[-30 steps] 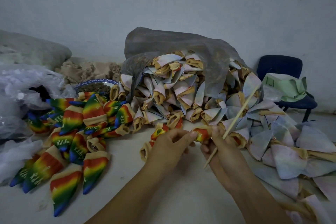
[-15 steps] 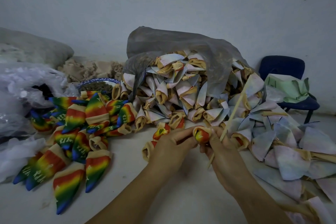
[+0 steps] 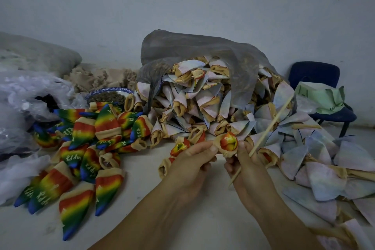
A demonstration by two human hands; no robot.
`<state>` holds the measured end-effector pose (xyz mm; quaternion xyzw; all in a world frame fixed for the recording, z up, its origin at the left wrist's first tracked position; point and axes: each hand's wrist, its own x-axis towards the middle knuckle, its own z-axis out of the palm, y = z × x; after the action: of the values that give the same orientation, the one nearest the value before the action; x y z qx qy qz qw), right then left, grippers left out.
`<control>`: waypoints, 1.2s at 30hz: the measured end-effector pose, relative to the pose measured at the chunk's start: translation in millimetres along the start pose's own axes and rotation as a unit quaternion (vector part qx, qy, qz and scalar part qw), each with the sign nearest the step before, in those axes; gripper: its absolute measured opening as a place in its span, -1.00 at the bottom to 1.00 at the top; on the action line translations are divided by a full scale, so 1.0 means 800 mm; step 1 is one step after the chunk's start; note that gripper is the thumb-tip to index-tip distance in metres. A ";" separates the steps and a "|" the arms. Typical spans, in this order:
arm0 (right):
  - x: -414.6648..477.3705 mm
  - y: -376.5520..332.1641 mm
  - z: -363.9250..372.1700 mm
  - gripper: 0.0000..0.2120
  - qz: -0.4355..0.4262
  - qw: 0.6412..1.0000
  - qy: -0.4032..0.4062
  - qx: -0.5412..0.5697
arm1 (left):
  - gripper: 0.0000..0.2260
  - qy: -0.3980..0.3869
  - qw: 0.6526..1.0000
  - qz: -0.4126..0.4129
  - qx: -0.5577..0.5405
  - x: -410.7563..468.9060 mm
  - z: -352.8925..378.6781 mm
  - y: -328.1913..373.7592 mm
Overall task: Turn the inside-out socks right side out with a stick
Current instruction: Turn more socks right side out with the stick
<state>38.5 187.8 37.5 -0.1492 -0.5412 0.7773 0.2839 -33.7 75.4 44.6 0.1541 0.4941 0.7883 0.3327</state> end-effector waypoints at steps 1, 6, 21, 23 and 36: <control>-0.001 -0.001 0.001 -0.75 0.009 1.000 -0.004 0.021 | -0.83 -0.017 0.999 -0.014 -0.033 0.002 -0.001 0.000; -0.003 0.001 0.012 -0.62 0.038 0.997 -0.015 0.072 | -0.82 -0.103 0.965 -0.062 -0.234 -0.001 -0.004 0.006; -0.005 0.003 0.002 -0.69 -0.047 0.988 -0.054 -0.135 | -0.88 -0.167 0.973 -0.032 -0.155 -0.003 -0.017 0.014; -0.007 0.002 0.004 -0.65 -0.038 0.986 -0.045 -0.157 | -0.84 -0.129 0.991 0.007 -0.046 -0.005 -0.015 0.014; -0.013 -0.008 0.008 -0.68 -0.012 0.986 -0.055 -0.159 | -0.95 0.015 0.918 0.198 0.344 -0.004 -0.010 -0.005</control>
<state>45.4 178.3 45.2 -0.1431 -0.6748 0.6847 0.2354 -34.7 68.9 37.2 0.3418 0.6989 0.6221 0.0884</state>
